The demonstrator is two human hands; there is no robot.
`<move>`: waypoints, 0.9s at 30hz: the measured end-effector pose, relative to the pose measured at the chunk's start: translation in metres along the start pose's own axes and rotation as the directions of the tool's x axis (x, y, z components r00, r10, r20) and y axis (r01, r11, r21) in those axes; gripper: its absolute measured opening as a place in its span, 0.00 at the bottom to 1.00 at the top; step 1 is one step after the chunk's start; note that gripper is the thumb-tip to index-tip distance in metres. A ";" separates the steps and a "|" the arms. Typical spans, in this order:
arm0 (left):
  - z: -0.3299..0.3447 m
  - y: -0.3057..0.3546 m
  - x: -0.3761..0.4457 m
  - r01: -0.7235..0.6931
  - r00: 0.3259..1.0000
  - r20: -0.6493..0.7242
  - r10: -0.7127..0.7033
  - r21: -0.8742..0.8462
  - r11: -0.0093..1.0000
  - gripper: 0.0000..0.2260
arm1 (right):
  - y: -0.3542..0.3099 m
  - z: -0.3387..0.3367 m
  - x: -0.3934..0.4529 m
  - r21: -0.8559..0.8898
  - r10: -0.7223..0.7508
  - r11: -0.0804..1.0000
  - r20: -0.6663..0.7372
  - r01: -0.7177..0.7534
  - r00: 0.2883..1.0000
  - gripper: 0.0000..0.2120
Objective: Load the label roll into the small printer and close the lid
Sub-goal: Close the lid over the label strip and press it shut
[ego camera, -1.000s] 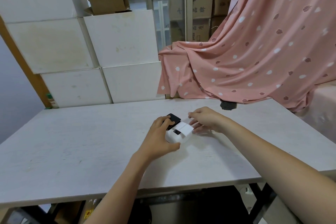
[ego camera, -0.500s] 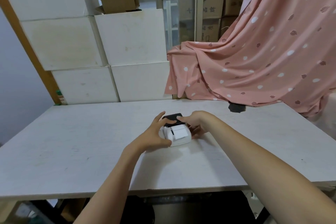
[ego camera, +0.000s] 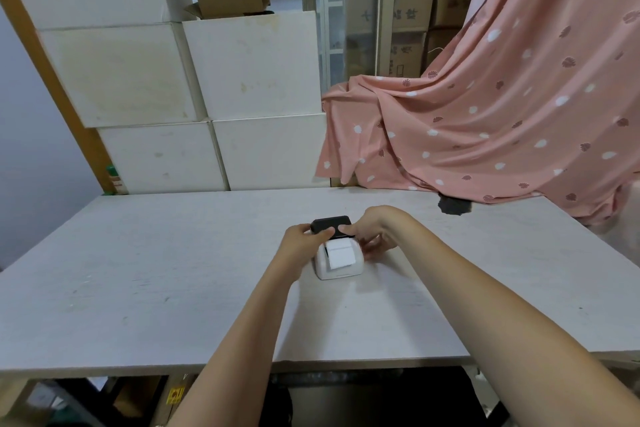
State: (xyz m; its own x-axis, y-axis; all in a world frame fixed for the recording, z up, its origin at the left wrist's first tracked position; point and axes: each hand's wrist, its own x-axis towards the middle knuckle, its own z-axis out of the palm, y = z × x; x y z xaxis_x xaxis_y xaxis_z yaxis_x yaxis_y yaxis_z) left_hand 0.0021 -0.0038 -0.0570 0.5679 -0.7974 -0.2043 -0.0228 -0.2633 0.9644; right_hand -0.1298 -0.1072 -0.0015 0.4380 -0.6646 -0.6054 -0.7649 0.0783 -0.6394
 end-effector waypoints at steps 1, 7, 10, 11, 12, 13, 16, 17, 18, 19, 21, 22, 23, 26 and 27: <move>-0.003 0.001 0.002 0.028 0.999 0.019 -0.028 -0.019 0.999 0.17 | -0.001 -0.001 0.001 -0.006 -0.007 1.000 -0.004 0.007 1.000 0.19; -0.010 0.019 0.011 0.150 0.988 0.043 -0.148 -0.046 0.988 0.16 | -0.006 -0.008 0.008 0.056 -0.060 0.997 0.055 0.057 0.997 0.18; -0.011 0.025 0.013 0.186 0.982 0.029 -0.185 -0.031 0.982 0.18 | -0.006 -0.010 0.013 0.095 -0.072 0.993 0.087 0.064 0.994 0.17; -0.012 0.025 0.014 0.197 0.980 0.034 -0.196 -0.029 0.980 0.18 | -0.006 -0.011 0.014 0.111 -0.072 0.992 0.089 0.062 0.993 0.14; -0.013 0.026 0.015 0.206 0.978 0.041 -0.205 -0.026 0.978 0.18 | -0.006 -0.012 0.015 0.123 -0.071 0.991 0.092 0.060 0.993 0.11; -0.013 0.027 0.016 0.213 0.976 0.049 -0.212 -0.018 0.977 0.18 | -0.007 -0.013 0.016 0.131 -0.067 0.990 0.096 0.054 0.993 0.09; -0.013 0.030 0.021 0.237 0.969 0.061 -0.238 0.010 0.971 0.19 | -0.010 -0.015 0.017 0.125 -0.064 0.991 0.088 0.052 0.994 0.09; -0.013 0.031 0.022 0.246 0.967 0.064 -0.247 0.023 0.969 0.18 | -0.009 -0.015 0.017 0.118 -0.066 0.991 0.090 0.055 0.994 0.09; -0.013 0.032 0.023 0.251 0.965 0.065 -0.253 0.037 0.967 0.18 | -0.010 -0.014 0.017 0.103 -0.062 0.993 0.093 0.052 0.994 0.09; -0.013 0.032 0.024 0.251 0.965 0.066 -0.254 0.050 0.967 0.18 | -0.010 -0.014 0.016 0.089 -0.060 0.995 0.094 0.051 0.994 0.09; -0.013 0.032 0.023 0.245 0.966 0.066 -0.248 0.052 0.968 0.18 | -0.009 -0.013 0.015 0.083 -0.073 0.994 0.088 0.066 0.993 0.09; -0.013 0.031 0.022 0.244 0.967 0.066 -0.246 0.044 0.969 0.18 | -0.009 -0.013 0.015 0.099 -0.072 0.993 0.090 0.063 0.993 0.09; -0.012 0.031 0.021 0.243 0.967 0.070 -0.244 0.033 0.970 0.17 | -0.009 -0.013 0.014 0.108 -0.067 0.993 0.089 0.057 0.994 0.09; -0.012 0.029 0.019 0.224 0.973 0.065 -0.223 0.001 0.975 0.17 | -0.010 -0.012 0.014 0.078 -0.068 0.995 0.083 0.062 0.994 0.09; -0.011 0.026 0.018 0.209 0.976 0.060 -0.208 -0.013 0.978 0.18 | -0.011 -0.011 0.013 0.081 -0.066 0.995 0.085 0.060 0.994 0.11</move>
State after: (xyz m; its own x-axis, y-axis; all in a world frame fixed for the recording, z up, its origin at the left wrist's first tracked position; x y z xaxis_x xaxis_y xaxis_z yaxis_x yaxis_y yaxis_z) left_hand 0.0212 -0.0190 -0.0335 0.5099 -0.7561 -0.4103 0.1074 -0.4173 0.9024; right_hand -0.1212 -0.1254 0.0028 0.5262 -0.6031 -0.5995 -0.6966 0.0986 -0.7106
